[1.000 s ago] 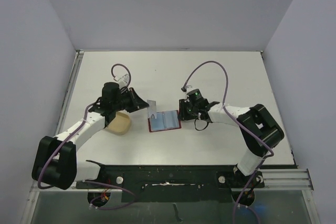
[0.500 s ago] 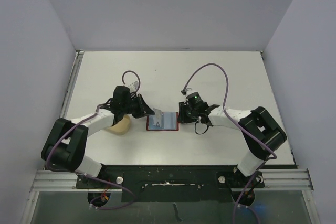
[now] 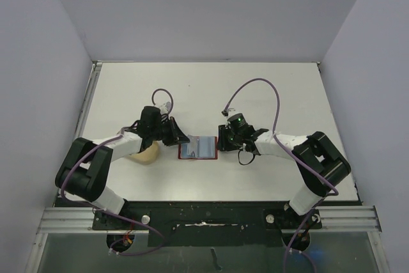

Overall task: Put the credit cards into the card holder
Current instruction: Insert the credit card into the card holder.

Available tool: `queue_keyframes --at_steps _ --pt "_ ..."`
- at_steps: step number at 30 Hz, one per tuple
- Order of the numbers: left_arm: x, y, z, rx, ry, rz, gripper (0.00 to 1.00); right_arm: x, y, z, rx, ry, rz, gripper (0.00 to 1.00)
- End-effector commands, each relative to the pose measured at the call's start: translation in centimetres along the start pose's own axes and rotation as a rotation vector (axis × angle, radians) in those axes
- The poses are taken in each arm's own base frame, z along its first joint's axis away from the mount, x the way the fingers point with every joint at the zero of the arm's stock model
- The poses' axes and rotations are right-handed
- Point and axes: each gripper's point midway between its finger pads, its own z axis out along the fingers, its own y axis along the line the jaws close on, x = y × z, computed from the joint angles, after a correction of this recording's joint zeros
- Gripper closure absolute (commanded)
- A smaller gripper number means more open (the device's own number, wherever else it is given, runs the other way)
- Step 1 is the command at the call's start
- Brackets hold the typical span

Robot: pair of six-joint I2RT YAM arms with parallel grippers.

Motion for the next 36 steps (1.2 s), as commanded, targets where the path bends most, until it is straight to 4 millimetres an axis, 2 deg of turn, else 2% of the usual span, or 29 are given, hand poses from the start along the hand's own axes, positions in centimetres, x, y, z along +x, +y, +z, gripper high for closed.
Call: queue_keyframes --at_steps 1,10,36 --pt "-1.4 -2.4 0.3 0.094 -0.030 0.051 1.00 -0.9 0.3 -0.6 0.001 -0.044 -0.003 0.71" --pt "-1.1 -2.1 0.9 0.103 -0.016 0.039 1.00 -1.0 0.3 -0.7 0.000 -0.049 -0.005 0.71" --pt "-0.4 1.4 2.7 -0.018 0.031 0.038 1.00 -1.5 0.5 -0.6 -0.002 -0.051 -0.008 0.69"
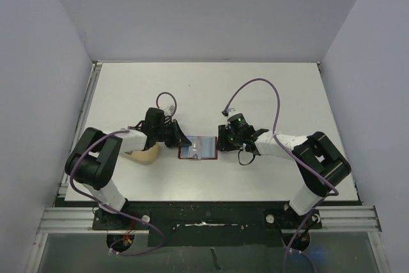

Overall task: Put the credit cards into the card holder
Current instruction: Insert the credit card into the card holder.

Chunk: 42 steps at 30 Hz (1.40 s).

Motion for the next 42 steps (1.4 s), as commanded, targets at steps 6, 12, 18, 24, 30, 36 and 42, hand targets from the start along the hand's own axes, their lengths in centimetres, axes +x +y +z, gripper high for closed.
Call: queue_keyframes --at_steps 6,12,18,24,30,36,42 --pt "-1.7 0.3 0.3 -0.056 -0.021 0.104 1.00 -1.4 0.5 -0.7 -0.002 -0.048 -0.012 0.69" --pt "-1.9 0.5 0.5 -0.074 -0.006 0.113 1.00 -1.5 0.5 -0.6 -0.001 -0.046 -0.012 0.69" --pt "-1.9 0.1 0.8 -0.060 -0.002 0.108 1.00 -1.4 0.7 -0.6 -0.006 -0.046 -0.013 0.69" --pt "-1.4 -0.8 1.3 -0.022 0.011 0.094 1.00 -1.3 0.7 -0.5 -0.008 -0.045 -0.013 0.69" --pt "-1.4 -1.1 1.5 -0.014 0.002 0.075 1.00 -1.3 0.8 -0.5 -0.008 -0.045 -0.013 0.69" --pt "-1.9 -1.1 1.7 -0.012 -0.030 0.064 1.00 -1.2 0.9 -0.4 -0.011 -0.045 -0.011 0.69" --pt "-2.1 -1.2 1.7 -0.005 -0.050 0.056 1.00 -1.1 1.0 -0.4 -0.012 -0.044 -0.008 0.69"
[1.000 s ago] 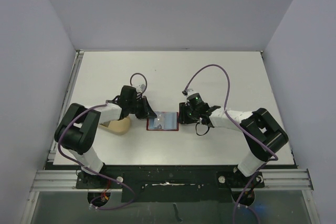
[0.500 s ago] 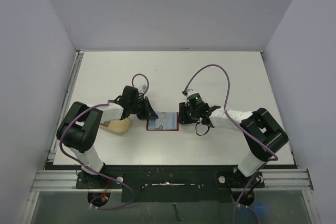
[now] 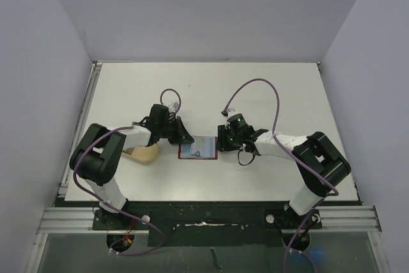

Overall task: Put the credit cards into the card holder
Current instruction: Insert the credit card into the card holder.

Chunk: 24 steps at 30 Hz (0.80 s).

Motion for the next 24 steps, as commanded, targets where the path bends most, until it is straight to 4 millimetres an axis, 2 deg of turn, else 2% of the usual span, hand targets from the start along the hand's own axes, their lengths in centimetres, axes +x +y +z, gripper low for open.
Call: queue_keyframes --at_steps 1,14,21,24 --pt "-1.0 -0.7 0.5 0.023 -0.052 0.018 1.00 -1.2 0.7 -0.4 -0.009 -0.044 -0.005 0.69" --pt "-0.7 -1.0 0.8 0.031 -0.099 -0.020 1.00 -1.1 1.0 -0.4 -0.016 -0.047 0.019 0.69" --pt "-1.3 -1.3 -0.2 0.008 -0.128 0.003 0.75 -1.1 1.0 -0.6 -0.014 -0.053 0.022 0.69" --pt "-1.1 -1.4 -0.5 0.009 -0.132 0.009 0.70 -1.1 0.9 -0.6 -0.013 -0.053 0.022 0.69"
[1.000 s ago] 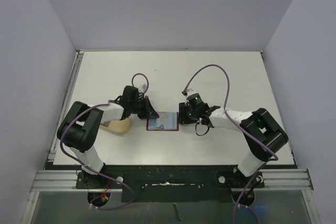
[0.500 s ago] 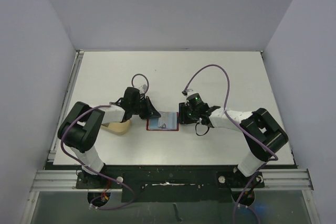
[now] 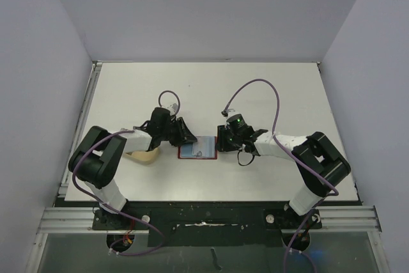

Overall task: Put the credit cards into the card holder
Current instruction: Insert the credit card into the card holder.

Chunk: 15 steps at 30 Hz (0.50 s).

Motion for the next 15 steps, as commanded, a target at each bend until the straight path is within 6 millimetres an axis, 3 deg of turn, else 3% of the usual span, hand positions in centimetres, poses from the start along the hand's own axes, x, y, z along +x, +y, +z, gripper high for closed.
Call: queue_keyframes --at_steps 1,15 --pt "-1.1 -1.2 -1.0 0.018 -0.058 0.050 0.70 -1.2 0.6 -0.6 -0.011 -0.054 -0.002 0.69" --pt "0.5 -1.2 -0.6 0.023 -0.020 0.056 0.69 -1.2 0.7 -0.4 -0.012 -0.050 -0.003 0.69"
